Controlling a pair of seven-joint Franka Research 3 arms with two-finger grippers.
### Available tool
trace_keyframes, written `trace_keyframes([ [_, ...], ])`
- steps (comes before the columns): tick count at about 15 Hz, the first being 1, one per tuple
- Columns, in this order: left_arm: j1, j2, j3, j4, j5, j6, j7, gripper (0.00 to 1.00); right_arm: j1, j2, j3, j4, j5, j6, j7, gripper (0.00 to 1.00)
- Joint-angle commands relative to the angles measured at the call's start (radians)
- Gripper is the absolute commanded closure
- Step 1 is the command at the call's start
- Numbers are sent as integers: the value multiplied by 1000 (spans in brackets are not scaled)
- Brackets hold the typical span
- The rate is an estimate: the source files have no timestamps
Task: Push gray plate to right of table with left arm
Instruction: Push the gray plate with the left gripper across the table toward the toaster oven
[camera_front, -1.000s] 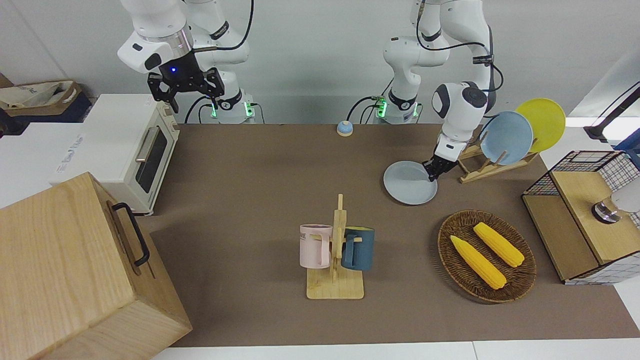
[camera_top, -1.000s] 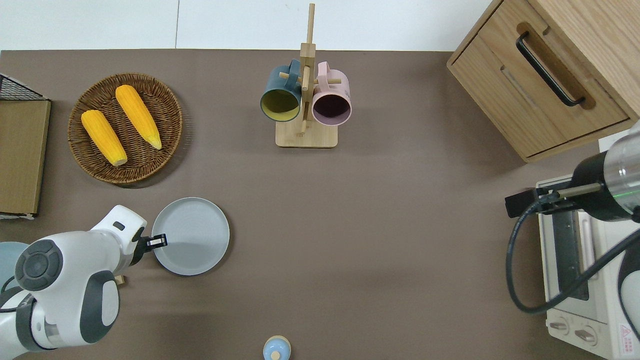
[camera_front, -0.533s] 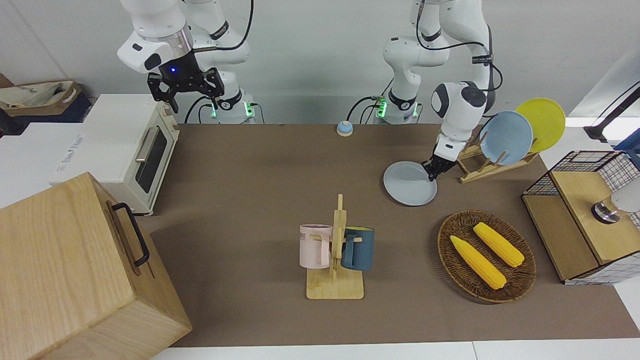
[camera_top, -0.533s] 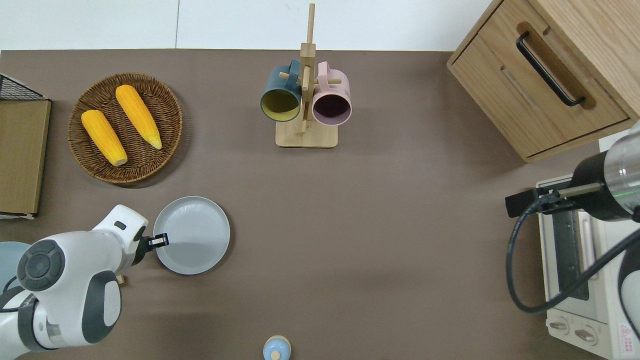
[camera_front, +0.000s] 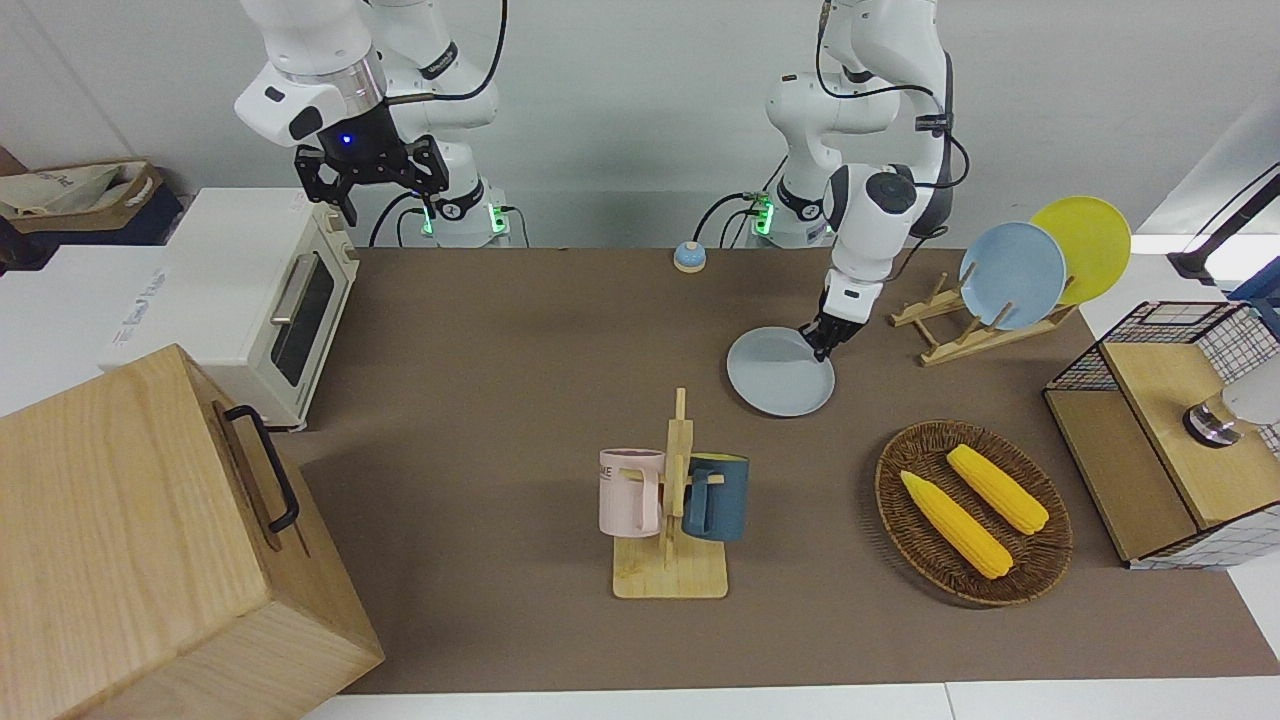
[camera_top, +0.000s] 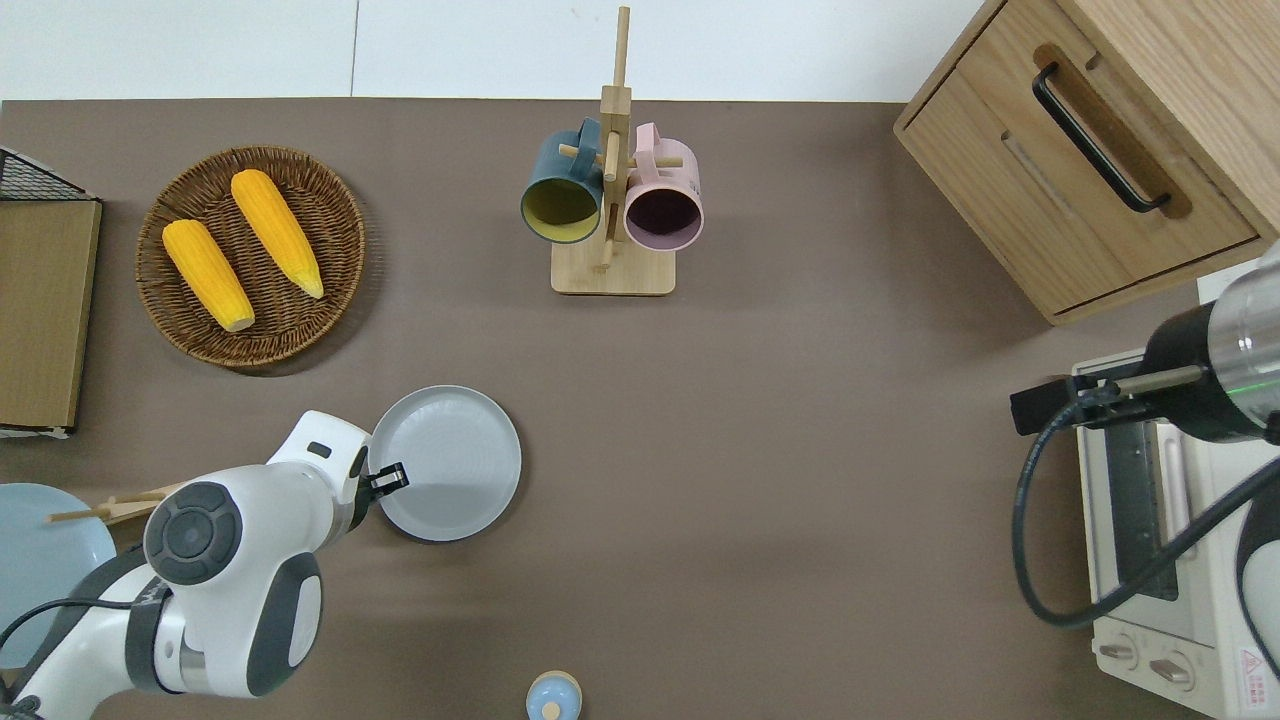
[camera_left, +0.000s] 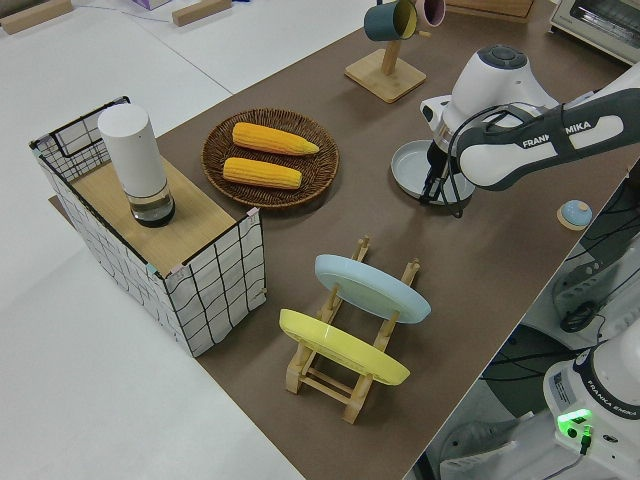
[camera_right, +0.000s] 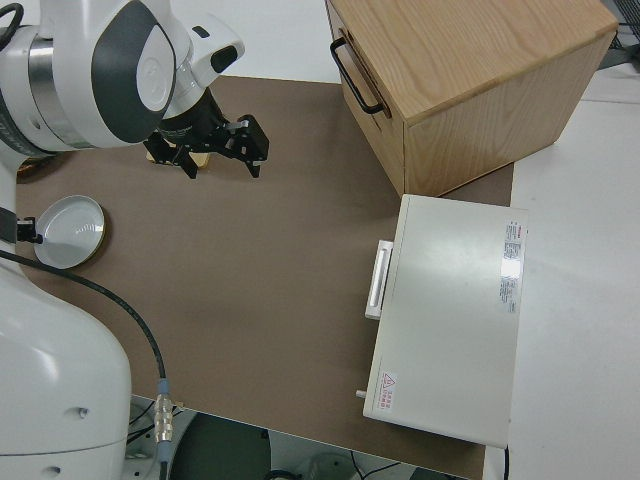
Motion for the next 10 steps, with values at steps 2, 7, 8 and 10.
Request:
trace_keyframes([
  [2,1,46,-111,18,6,9,-175,1000,-20,-3,13,8,10,-14,2,17],
  [7,-2,112,-214,77,6,9,-308,1000,-20,-3,13,8,10,-14,2,17],
  [8,-8,122,-234,88,6,9,-328,1000,-20,-3,15,8,10,-14,2,17],
  [10,-37,137,-252,113,6,9,-392,1000,-20,-3,15,8,10,-14,2,17],
])
